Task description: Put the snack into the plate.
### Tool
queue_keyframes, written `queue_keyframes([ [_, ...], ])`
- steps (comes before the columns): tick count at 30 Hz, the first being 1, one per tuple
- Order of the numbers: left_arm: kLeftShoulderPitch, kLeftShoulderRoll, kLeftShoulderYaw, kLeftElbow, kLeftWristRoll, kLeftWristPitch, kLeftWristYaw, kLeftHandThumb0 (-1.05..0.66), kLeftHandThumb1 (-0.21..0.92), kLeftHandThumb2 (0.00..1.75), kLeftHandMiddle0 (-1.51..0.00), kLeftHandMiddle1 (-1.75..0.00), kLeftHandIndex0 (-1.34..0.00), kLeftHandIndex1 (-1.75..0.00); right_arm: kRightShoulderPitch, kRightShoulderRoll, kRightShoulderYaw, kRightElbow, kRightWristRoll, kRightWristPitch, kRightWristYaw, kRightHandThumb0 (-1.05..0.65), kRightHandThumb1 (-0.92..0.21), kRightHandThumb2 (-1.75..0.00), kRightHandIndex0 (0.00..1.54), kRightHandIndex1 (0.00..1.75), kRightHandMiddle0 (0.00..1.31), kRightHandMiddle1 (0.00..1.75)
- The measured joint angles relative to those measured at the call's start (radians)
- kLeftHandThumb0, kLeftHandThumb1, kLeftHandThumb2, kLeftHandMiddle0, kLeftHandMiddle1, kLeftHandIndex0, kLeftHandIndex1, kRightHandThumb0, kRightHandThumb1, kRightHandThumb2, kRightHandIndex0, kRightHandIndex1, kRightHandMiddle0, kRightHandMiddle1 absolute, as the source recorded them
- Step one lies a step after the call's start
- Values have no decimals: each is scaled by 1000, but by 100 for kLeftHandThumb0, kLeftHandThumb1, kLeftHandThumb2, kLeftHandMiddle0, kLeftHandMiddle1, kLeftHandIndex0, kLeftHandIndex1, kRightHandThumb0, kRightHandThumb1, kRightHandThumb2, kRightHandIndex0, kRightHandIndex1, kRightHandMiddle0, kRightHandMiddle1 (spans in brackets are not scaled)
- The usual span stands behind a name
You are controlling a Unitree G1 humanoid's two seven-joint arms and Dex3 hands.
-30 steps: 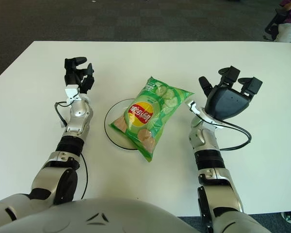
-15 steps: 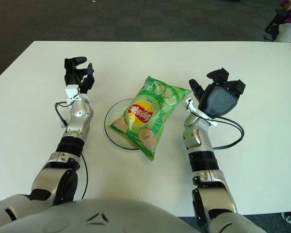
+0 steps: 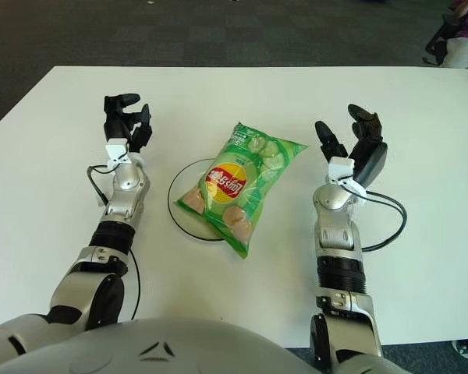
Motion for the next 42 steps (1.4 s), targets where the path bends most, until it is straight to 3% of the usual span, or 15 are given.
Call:
queue_keyframes([
  [4,0,1,-2,0,0,0,0,0,92,34,-48,-148,-27,-146,22,-2,-36,-35,133,-18,144,-24,-92,-17,77,21,63,42],
  [7,1,3,-2,0,0,0,-1,0,92,34,-48,-148,-27,-146,40,-6,-60,-65,179,-11,210,-31,-92,-28,75,31,47,117],
  [10,2,6,-2,0,0,0,-2,0,92,34,-48,-148,-27,-146,57,-14,-82,-100,208,7,254,-34,-92,-33,72,40,40,143],
  [19,4,9,-3,0,-1,7,-9,0,91,34,-48,-148,-27,-146,71,-16,-142,-169,287,50,317,-35,-92,-40,69,51,32,160],
  [22,4,10,-3,0,-2,8,-13,0,91,34,-48,-148,-27,-146,72,0,-151,-197,347,74,344,-35,-92,-46,71,43,25,168],
  [23,4,10,-3,0,-2,8,-15,0,91,34,-48,-148,-27,-146,72,3,-152,-205,368,84,356,-42,-92,-52,70,40,24,152],
  [25,4,12,-3,1,-3,8,-21,0,91,34,-48,-148,-27,-146,77,4,-145,-224,402,110,388,-62,-92,-68,67,20,32,90],
  [28,4,14,-3,6,-6,7,-27,0,91,34,-47,-148,-28,-146,88,2,-115,-257,415,153,433,-78,-92,-82,56,7,36,42],
  [32,4,17,-3,16,-11,6,-30,0,91,34,-47,-148,-28,-146,101,-2,-64,-287,408,200,486,-87,-92,-90,42,1,31,17],
  [42,4,24,-3,24,-16,2,-37,0,91,34,-47,-147,-28,-146,101,4,26,-293,349,216,537,-87,-92,-99,38,1,32,9],
])
